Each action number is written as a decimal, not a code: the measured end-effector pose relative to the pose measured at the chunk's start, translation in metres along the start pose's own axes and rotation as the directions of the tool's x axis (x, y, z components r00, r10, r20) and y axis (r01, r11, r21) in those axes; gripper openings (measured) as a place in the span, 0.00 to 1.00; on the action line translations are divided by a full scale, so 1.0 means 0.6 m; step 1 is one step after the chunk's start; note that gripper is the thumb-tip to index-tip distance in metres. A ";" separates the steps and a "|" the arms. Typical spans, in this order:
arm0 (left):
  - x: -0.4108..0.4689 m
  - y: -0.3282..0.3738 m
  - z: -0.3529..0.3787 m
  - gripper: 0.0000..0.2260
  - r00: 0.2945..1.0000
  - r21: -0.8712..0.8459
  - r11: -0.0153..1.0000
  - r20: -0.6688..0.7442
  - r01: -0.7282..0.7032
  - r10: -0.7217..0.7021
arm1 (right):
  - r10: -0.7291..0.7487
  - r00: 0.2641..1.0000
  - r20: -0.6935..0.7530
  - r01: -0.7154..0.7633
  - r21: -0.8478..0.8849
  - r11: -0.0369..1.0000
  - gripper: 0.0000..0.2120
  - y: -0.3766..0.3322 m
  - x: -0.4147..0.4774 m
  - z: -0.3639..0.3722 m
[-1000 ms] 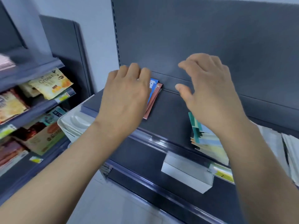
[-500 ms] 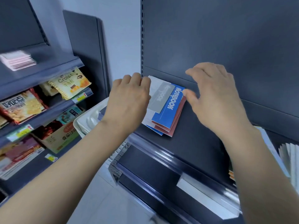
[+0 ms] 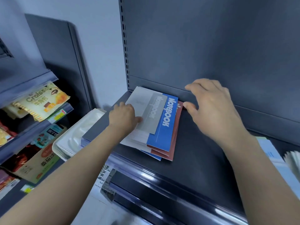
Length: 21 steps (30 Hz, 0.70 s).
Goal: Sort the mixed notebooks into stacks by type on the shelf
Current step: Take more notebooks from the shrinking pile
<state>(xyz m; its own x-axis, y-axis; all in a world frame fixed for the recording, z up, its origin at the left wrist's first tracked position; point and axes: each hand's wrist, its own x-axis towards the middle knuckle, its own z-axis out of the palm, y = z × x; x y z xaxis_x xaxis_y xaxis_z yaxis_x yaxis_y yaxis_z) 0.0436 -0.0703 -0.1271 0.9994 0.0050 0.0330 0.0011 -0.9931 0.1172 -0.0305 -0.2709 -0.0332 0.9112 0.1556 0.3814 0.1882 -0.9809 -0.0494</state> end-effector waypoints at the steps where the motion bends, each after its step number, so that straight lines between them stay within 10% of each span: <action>1: 0.009 -0.001 0.002 0.26 1.000 0.026 1.000 0.014 0.003 -0.004 | 0.018 1.000 0.008 -0.018 0.000 1.000 0.17 -0.005 0.004 0.004; 9: 0.061 -0.030 0.012 0.39 0.975 -0.110 0.994 0.223 0.011 0.014 | 0.134 0.989 0.068 -0.132 -0.036 0.991 0.18 -0.061 0.031 0.030; 21: 0.092 -0.105 -0.016 0.11 0.997 -0.475 0.878 0.060 0.063 -0.039 | 0.260 0.953 0.158 -0.256 -0.044 0.966 0.18 -0.097 0.056 0.088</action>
<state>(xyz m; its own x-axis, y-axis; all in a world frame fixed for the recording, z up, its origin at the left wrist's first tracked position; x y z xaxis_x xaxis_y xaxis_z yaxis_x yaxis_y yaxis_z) 0.0984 -0.0063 -0.1235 0.9989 0.0362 -0.0312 0.0476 -0.8158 0.5764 0.0086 -0.2026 -0.0664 0.9748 -0.0880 0.2051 -0.0675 -0.9922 -0.1047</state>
